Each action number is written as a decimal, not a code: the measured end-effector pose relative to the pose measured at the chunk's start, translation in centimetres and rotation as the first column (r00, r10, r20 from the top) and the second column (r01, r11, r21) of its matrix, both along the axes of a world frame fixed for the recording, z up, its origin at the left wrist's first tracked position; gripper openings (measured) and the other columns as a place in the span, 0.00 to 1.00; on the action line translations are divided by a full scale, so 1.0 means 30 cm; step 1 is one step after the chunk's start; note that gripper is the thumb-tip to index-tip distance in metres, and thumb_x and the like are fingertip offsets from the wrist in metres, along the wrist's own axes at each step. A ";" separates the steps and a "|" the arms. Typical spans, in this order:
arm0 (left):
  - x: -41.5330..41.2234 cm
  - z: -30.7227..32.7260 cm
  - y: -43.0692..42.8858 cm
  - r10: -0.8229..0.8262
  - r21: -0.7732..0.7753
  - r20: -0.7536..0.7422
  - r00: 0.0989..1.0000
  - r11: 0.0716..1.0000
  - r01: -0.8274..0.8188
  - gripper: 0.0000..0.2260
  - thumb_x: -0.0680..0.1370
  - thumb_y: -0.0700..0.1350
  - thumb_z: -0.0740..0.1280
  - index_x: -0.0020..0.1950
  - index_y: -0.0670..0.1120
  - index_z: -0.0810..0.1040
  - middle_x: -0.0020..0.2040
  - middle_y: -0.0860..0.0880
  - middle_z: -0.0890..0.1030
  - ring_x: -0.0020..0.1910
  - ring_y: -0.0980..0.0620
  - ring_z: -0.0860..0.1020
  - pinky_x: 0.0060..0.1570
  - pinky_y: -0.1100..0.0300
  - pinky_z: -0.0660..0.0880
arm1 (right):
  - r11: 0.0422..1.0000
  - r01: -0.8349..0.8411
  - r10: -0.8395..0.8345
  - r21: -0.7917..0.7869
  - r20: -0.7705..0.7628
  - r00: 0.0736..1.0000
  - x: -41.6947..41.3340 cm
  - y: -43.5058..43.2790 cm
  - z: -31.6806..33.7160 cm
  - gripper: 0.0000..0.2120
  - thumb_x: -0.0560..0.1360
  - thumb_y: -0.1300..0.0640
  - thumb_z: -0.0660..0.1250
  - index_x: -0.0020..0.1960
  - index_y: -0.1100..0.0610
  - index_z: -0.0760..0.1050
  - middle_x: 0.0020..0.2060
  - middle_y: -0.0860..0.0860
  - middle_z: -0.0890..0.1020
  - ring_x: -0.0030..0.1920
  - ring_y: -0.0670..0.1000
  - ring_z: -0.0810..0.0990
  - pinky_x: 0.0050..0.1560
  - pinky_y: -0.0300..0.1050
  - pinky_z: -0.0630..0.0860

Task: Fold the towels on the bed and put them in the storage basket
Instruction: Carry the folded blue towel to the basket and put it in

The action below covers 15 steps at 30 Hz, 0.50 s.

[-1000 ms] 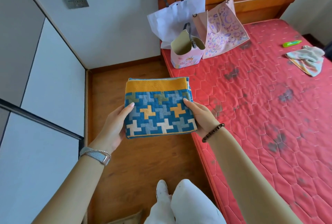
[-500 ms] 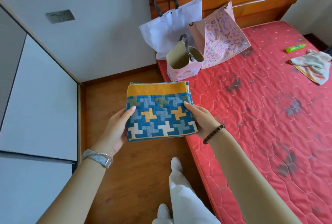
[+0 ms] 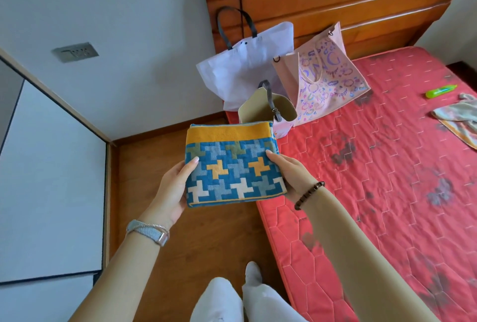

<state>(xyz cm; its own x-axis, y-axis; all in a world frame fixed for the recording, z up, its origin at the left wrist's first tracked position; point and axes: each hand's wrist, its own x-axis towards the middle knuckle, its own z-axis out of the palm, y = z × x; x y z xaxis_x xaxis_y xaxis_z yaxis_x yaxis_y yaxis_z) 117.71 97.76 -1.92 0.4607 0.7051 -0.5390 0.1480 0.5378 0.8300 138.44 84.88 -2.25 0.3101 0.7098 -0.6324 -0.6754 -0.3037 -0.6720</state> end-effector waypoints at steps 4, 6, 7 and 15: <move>0.063 -0.011 0.070 -0.024 -0.003 -0.011 1.000 1.000 0.024 0.14 0.81 0.51 0.64 0.65 0.49 0.77 0.58 0.47 0.85 0.57 0.47 0.83 0.56 0.45 0.80 | 1.000 0.015 -0.015 -0.016 -0.011 1.000 0.059 0.065 -0.009 0.10 0.79 0.54 0.65 0.56 0.60 0.75 0.44 0.55 0.86 0.40 0.52 0.86 0.37 0.46 0.83; 0.095 -0.022 0.115 -0.032 -0.005 -0.024 0.999 0.999 0.032 0.14 0.81 0.51 0.64 0.66 0.48 0.77 0.58 0.47 0.84 0.58 0.46 0.83 0.56 0.44 0.79 | 0.999 0.026 -0.026 -0.030 -0.006 1.000 0.087 0.099 -0.018 0.11 0.79 0.53 0.65 0.57 0.60 0.75 0.45 0.55 0.86 0.40 0.52 0.86 0.39 0.46 0.84; 0.111 -0.028 0.139 -0.034 -0.004 -0.031 0.999 0.999 0.034 0.15 0.81 0.51 0.64 0.66 0.48 0.77 0.58 0.47 0.84 0.58 0.46 0.83 0.56 0.45 0.80 | 0.999 0.035 -0.035 -0.037 -0.004 0.999 0.101 0.118 -0.026 0.12 0.79 0.53 0.65 0.58 0.60 0.75 0.46 0.55 0.86 0.41 0.52 0.86 0.40 0.47 0.84; 0.213 -0.069 0.374 -0.132 -0.015 -0.047 0.990 0.991 0.131 0.16 0.81 0.52 0.64 0.66 0.48 0.76 0.59 0.48 0.84 0.58 0.47 0.82 0.57 0.44 0.79 | 0.991 0.117 -0.118 -0.065 -0.012 0.993 0.171 0.294 -0.061 0.14 0.79 0.53 0.65 0.60 0.60 0.75 0.53 0.58 0.85 0.44 0.53 0.86 0.45 0.49 0.84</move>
